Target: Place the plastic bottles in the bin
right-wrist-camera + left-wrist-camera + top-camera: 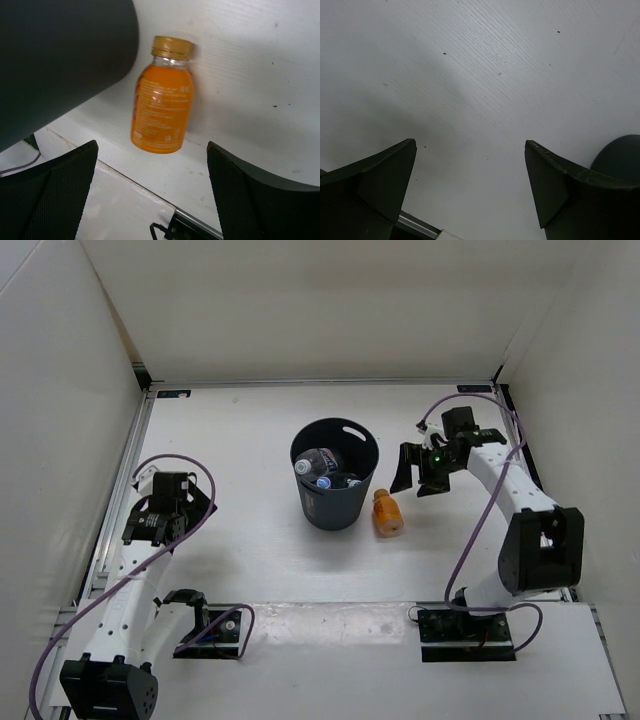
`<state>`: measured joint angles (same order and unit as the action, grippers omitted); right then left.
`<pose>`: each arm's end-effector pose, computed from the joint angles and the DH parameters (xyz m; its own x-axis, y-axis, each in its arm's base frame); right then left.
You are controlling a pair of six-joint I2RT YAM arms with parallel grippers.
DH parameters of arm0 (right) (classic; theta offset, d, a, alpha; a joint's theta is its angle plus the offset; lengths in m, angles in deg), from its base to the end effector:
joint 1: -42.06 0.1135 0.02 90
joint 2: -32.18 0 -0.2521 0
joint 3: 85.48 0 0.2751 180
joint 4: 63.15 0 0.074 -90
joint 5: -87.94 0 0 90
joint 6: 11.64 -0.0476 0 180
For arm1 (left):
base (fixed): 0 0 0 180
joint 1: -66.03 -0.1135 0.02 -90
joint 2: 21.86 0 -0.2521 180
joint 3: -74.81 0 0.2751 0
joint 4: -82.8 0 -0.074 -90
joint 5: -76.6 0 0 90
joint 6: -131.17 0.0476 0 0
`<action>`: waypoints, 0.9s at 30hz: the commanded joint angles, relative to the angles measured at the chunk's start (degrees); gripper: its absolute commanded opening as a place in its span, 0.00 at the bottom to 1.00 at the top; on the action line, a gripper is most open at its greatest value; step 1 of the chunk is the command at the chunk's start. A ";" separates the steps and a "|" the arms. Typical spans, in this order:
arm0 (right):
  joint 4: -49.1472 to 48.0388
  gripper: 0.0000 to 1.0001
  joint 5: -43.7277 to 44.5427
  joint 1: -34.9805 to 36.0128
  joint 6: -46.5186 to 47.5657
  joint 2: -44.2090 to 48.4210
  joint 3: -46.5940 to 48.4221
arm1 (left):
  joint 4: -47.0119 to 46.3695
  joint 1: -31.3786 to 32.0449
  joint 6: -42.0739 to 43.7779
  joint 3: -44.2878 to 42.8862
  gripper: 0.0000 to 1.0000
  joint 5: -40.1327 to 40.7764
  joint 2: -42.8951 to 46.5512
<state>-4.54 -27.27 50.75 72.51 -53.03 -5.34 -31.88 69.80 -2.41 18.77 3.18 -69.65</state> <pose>0.3181 0.0691 0.2355 -0.9144 -0.0465 -0.4022 -0.2314 0.8751 0.4250 0.1884 0.0012 0.2393 -0.5434 -0.6263 -0.5589 -0.6438 0.7382 -0.2012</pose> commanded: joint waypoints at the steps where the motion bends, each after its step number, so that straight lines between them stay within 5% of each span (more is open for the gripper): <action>1: 0.21 0.90 -0.98 -0.60 2.24 -3.72 -0.32 | 2.20 -0.61 -0.72 -1.29 1.00 0.03 0.94; 19: 7.24 0.90 7.45 6.95 3.83 -18.76 7.94 | 13.79 -0.69 -4.68 -1.39 1.00 3.81 10.43; 27: 11.28 0.77 14.66 11.35 5.58 -19.99 8.56 | 13.63 -0.61 -5.12 -1.21 1.00 4.78 11.14</action>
<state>2.94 -16.06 61.33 77.08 -72.35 1.15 -18.24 69.52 -6.91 18.60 6.59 -58.46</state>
